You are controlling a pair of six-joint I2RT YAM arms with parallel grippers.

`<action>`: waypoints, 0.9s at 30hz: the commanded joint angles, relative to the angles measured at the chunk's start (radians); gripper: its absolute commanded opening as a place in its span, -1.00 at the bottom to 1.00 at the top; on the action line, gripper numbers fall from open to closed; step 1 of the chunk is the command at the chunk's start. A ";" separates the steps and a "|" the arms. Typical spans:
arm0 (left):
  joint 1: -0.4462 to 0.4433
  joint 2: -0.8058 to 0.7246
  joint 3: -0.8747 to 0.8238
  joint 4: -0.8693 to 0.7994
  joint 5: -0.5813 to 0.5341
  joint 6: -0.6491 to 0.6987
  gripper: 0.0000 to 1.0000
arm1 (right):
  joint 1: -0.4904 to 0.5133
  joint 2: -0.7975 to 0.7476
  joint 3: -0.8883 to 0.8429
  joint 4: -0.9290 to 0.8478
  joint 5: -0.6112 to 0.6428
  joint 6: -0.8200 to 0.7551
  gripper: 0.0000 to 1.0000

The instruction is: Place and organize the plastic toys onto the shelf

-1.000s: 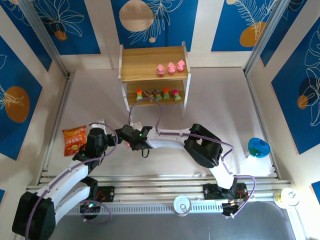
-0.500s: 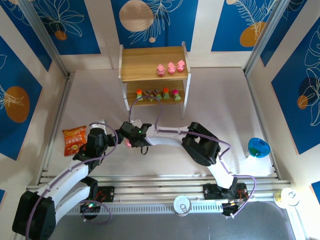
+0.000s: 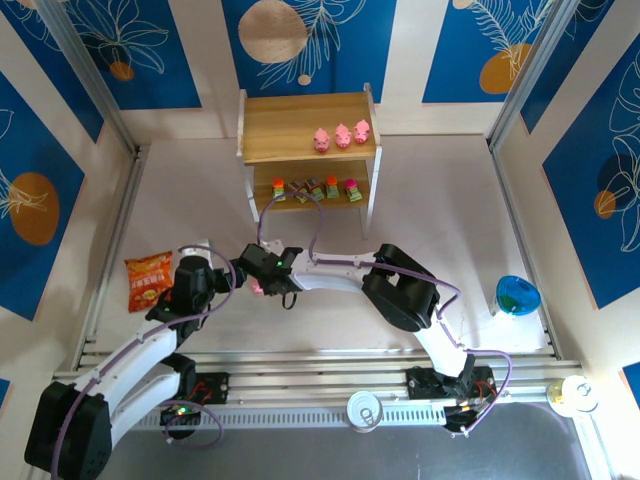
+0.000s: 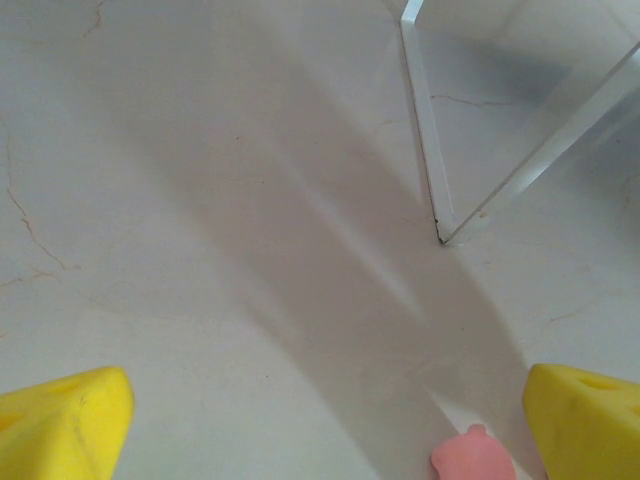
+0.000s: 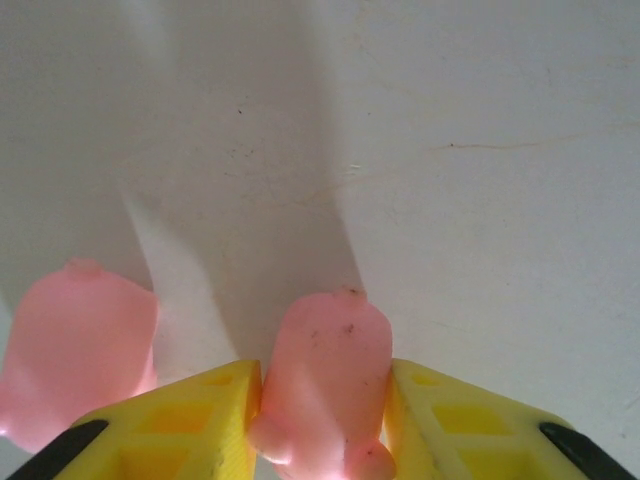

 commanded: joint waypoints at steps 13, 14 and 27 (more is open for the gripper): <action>0.013 0.079 -0.010 0.115 0.150 0.009 0.99 | -0.001 -0.147 -0.070 -0.057 0.052 -0.019 -0.33; 0.013 0.083 -0.011 0.126 0.162 0.011 0.99 | 0.000 -0.162 -0.075 -0.061 0.056 -0.021 -0.33; -0.080 0.118 0.018 0.149 0.127 0.086 0.99 | 0.001 -0.366 -0.086 -0.148 0.103 -0.089 -0.33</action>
